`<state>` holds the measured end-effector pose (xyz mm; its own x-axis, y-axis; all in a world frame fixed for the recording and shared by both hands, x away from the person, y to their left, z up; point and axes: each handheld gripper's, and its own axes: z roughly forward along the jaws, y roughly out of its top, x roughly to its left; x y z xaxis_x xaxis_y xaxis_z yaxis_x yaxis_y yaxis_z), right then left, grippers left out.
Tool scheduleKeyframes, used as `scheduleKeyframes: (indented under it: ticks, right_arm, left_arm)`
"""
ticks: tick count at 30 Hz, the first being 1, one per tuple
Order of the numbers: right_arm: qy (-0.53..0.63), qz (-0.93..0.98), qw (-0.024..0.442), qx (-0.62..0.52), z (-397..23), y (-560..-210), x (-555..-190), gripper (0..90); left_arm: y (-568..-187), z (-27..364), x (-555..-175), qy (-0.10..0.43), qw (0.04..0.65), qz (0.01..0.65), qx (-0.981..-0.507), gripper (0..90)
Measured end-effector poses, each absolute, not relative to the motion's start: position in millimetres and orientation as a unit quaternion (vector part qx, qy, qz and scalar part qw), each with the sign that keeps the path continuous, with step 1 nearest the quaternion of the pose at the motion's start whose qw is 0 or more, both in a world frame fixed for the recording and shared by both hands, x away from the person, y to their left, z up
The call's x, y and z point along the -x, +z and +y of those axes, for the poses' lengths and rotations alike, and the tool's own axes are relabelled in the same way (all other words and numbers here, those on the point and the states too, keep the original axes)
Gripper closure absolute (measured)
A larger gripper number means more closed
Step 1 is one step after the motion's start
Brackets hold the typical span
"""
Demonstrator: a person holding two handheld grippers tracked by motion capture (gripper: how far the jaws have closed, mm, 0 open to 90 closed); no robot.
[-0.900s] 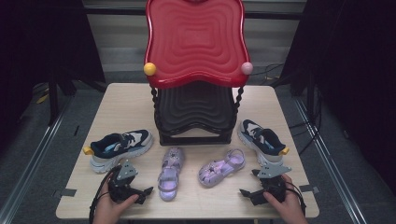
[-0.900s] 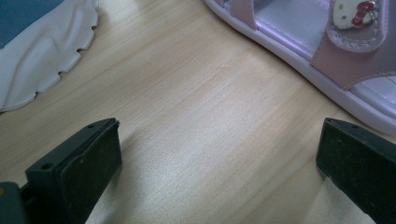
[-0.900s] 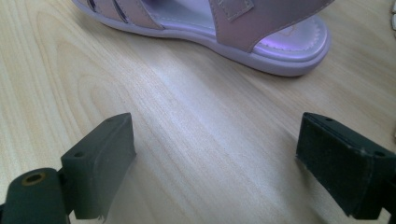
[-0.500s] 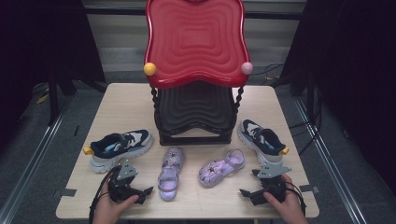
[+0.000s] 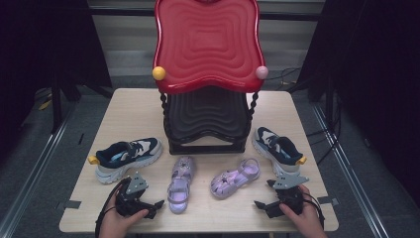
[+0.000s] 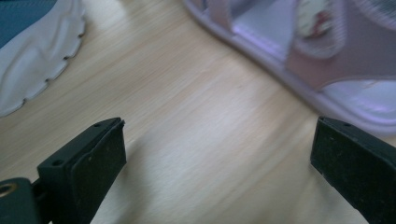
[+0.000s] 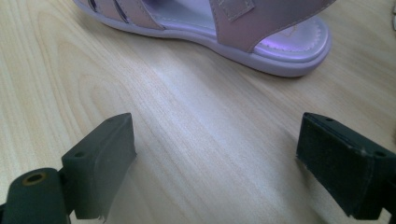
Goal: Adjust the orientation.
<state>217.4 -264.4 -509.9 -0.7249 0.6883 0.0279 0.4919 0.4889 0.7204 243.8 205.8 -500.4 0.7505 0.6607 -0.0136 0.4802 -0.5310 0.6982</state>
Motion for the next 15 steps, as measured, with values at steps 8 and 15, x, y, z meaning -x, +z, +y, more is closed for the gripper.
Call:
scheduleKeyframes:
  ticks: [8, 15]
  right_arm:
    - [0.368, 0.852, 0.133, -0.346, -264.5, -509.9, -217.4, 10.8]
    - [0.369, 0.853, 0.133, -0.345, -264.5, -509.9, -217.7, 10.8]
  left_arm:
    - [-496.5, 192.9, -230.5, 0.087, 0.383, 0.308, -0.866, 3.3]
    - [-500.6, 174.3, -229.6, 0.067, 0.391, 0.292, -0.871, 0.8]
